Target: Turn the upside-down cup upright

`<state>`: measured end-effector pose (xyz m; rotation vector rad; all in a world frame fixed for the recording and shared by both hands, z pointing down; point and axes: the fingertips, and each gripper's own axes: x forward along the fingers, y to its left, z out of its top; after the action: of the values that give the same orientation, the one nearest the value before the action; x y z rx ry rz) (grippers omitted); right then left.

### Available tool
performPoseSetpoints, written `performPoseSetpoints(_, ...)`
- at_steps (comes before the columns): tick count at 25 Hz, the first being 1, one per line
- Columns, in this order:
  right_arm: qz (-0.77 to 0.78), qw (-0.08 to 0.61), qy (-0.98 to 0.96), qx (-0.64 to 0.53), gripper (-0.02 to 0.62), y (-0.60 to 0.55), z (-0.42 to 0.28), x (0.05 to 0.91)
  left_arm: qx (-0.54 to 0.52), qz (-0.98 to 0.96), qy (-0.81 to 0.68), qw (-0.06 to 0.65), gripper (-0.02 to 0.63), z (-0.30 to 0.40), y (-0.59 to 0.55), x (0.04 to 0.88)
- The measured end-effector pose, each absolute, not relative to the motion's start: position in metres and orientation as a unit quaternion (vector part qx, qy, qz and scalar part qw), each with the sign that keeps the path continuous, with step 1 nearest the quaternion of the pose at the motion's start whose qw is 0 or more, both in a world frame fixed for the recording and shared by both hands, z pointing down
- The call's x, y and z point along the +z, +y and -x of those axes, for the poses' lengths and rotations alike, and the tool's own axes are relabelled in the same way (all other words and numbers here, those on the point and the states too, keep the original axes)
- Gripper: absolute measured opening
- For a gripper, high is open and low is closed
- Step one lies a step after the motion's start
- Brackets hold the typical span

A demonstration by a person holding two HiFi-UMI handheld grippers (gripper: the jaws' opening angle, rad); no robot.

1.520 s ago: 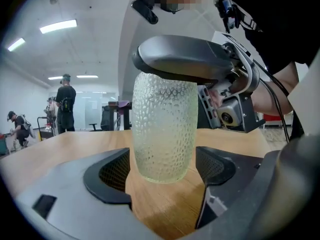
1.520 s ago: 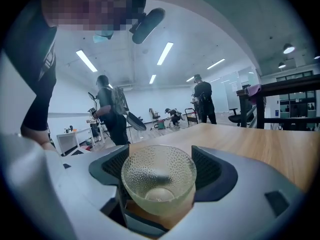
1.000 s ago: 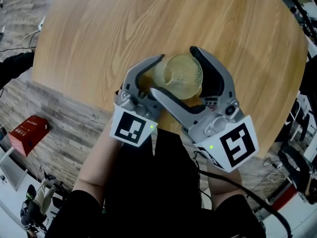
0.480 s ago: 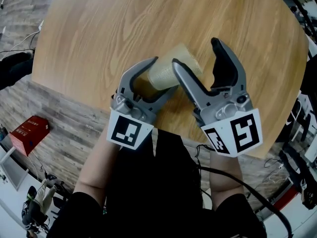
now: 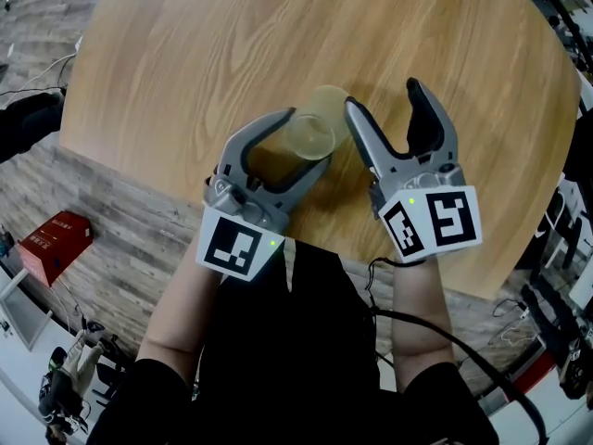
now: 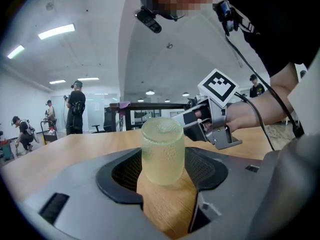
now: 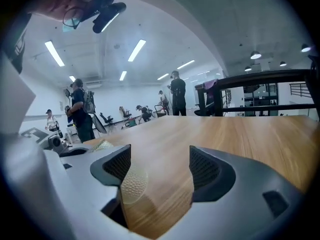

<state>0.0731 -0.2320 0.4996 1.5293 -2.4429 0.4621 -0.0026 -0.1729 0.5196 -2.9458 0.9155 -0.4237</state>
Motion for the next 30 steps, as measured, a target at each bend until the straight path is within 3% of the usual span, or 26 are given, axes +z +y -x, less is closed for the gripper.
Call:
performPoseSetpoints(16,-0.534,0.173,-0.805,0.191,0.373,-0.230,-0.102,0.540,-0.166,0.946,0.277,-0.018,0.278,-0.020,-0.173,0.537)
performPoseSetpoints(26,-0.547,0.151,-0.808,0.159,0.373,-0.220,-0.110,0.495,-0.127,0.939,0.319,-0.020,0.276,0.003,-0.164,0.491)
performPoseSetpoints(28,-0.537,0.141,-0.817,0.159,0.366,-0.208,-0.101,0.470,-0.094,0.924,0.371,-0.027,0.184,0.014,-0.164,0.461)
performPoseSetpoints(30,-0.535,0.126,-0.821,0.151,0.303,-0.194,-0.093,0.442,-0.061,0.911,0.406,-0.026,0.096,0.016,-0.165,0.428)
